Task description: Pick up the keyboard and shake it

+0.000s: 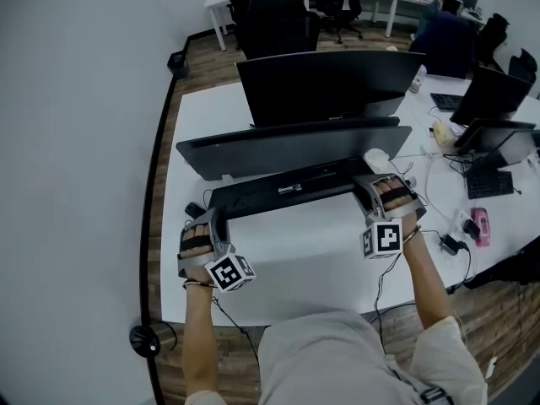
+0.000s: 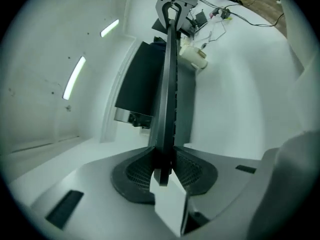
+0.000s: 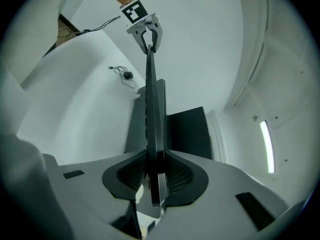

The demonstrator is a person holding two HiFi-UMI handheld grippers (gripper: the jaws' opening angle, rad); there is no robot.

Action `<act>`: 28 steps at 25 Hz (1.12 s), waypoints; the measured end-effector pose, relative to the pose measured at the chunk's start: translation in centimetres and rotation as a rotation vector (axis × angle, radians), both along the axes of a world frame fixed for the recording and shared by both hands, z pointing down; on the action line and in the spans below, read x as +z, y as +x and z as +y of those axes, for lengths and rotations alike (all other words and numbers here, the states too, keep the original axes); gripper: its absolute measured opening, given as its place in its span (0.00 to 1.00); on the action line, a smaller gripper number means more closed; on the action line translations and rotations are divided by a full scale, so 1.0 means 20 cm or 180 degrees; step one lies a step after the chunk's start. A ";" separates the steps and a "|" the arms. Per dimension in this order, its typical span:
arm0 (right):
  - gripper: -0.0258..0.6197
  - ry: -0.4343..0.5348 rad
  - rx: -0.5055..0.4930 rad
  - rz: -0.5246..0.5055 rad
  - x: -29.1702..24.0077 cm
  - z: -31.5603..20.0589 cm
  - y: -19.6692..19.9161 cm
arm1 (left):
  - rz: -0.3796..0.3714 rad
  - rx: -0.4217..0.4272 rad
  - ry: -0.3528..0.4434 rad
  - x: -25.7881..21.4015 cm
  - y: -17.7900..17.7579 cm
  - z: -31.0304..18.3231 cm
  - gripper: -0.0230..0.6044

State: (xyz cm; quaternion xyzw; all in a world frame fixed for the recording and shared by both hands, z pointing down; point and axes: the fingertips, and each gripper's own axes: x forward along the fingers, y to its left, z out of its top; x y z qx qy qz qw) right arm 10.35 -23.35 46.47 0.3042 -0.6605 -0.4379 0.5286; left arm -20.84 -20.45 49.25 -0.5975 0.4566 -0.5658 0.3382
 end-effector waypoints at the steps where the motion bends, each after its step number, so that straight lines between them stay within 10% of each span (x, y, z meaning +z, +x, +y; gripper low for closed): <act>1: 0.23 0.0187 0.0016 -0.0020 -0.08 0.01 0.00 | 0.0029 -0.0028 0.0174 -0.09 0.00 0.01 0.21; 12: 0.23 0.1846 0.0035 -0.0397 -0.98 0.21 0.05 | 0.0044 0.0034 0.1830 -1.12 0.03 0.18 0.23; 20: 0.24 0.2600 -0.0043 -0.0331 -1.45 0.43 0.06 | 0.0183 0.0175 0.2523 -1.51 0.05 0.34 0.23; 24: 0.24 0.2448 -0.0122 -0.0276 -1.51 0.46 0.04 | 0.0081 0.0307 0.2373 -1.53 0.04 0.34 0.23; 28: 0.23 0.1521 -0.0280 -0.0228 -1.39 0.35 0.05 | -0.0127 0.0648 0.1516 -1.37 0.04 0.25 0.22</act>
